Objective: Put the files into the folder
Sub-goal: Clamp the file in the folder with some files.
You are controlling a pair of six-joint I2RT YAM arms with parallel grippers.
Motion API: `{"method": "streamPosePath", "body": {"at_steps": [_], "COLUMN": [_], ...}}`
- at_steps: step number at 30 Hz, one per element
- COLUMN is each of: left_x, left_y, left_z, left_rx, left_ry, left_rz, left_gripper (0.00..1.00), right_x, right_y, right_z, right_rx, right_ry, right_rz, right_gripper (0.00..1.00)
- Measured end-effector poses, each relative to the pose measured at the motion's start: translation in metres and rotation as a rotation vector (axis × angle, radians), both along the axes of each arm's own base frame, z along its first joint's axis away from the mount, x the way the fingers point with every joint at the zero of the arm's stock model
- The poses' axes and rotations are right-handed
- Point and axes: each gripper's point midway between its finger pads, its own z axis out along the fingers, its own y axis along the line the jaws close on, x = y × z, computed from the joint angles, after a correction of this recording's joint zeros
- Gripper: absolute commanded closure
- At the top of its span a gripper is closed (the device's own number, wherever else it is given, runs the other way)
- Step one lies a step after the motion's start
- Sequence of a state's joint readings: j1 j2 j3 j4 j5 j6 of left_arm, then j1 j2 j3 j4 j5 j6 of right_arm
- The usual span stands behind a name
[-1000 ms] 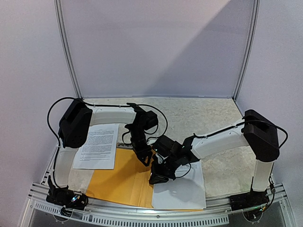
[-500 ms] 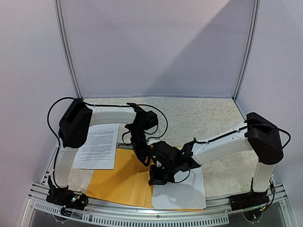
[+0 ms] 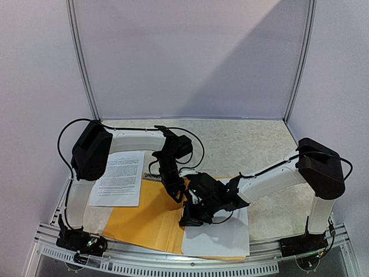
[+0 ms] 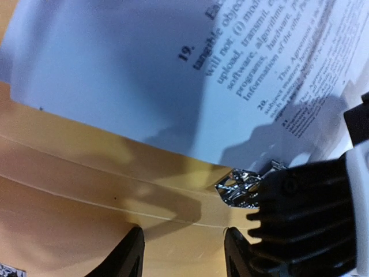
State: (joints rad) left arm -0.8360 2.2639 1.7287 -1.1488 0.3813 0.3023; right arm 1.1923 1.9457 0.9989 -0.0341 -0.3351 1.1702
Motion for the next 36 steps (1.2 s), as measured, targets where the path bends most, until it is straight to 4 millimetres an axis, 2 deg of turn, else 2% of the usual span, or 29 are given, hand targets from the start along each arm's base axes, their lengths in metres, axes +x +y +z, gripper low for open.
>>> {"method": "streamPosePath", "body": {"at_steps": [7,14,24,36], "left_x": [0.000,0.000,0.000,0.000], "left_y": [0.000,0.000,0.000,-0.002], "left_z": [0.000,0.000,0.000,0.002], "left_rx": [0.000,0.000,-0.001,-0.015], "left_ry": [0.000,-0.001,-0.001,0.011], "left_rz": [0.000,0.000,0.000,0.008], "left_gripper": [0.49,0.50,0.50,0.50], "right_x": [-0.001,-0.004,-0.003,0.006], "right_y": [0.000,0.012,0.012,0.007], "right_z": [-0.002,-0.003,-0.003,0.000], "right_rx": [0.129,0.197,0.199,0.121], "right_ry": [0.089,0.151,0.178,0.140], "right_rz": [-0.011,0.021,0.009,-0.125], "right_gripper": [0.97,0.95,0.94,0.92]}}
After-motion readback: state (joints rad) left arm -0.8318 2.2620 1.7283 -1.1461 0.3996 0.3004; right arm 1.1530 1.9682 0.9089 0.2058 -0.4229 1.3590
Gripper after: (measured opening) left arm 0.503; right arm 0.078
